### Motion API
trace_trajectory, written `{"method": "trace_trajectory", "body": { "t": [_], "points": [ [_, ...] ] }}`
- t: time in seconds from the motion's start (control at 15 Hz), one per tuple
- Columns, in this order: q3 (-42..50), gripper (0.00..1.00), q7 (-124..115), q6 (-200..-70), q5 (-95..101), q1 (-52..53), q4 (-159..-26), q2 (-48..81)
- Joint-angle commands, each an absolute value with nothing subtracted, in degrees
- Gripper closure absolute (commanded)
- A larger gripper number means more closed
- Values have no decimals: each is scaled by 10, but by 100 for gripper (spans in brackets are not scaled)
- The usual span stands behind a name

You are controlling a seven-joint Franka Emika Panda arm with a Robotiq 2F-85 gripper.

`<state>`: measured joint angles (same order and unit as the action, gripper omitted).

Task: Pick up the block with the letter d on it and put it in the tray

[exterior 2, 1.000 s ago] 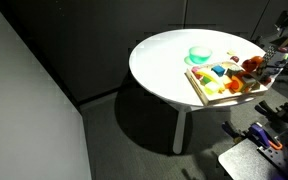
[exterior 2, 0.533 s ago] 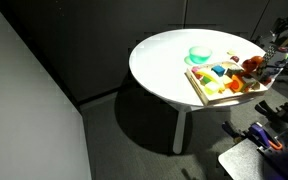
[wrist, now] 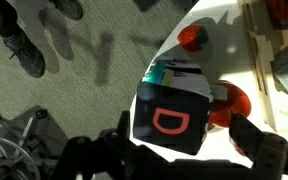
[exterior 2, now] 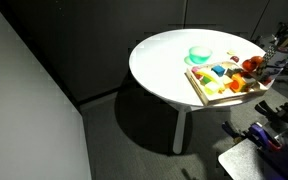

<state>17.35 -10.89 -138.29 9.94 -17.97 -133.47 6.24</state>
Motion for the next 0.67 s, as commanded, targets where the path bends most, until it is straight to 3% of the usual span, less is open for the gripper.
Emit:
{"method": "trace_trajectory", "body": {
  "t": [0.0, 0.6],
  "points": [
    [181, 0, -94, -1405, 97, -179, -1320, 85],
    [183, 0, -91, -1445, 96, -176, -1321, 115]
  ]
}}
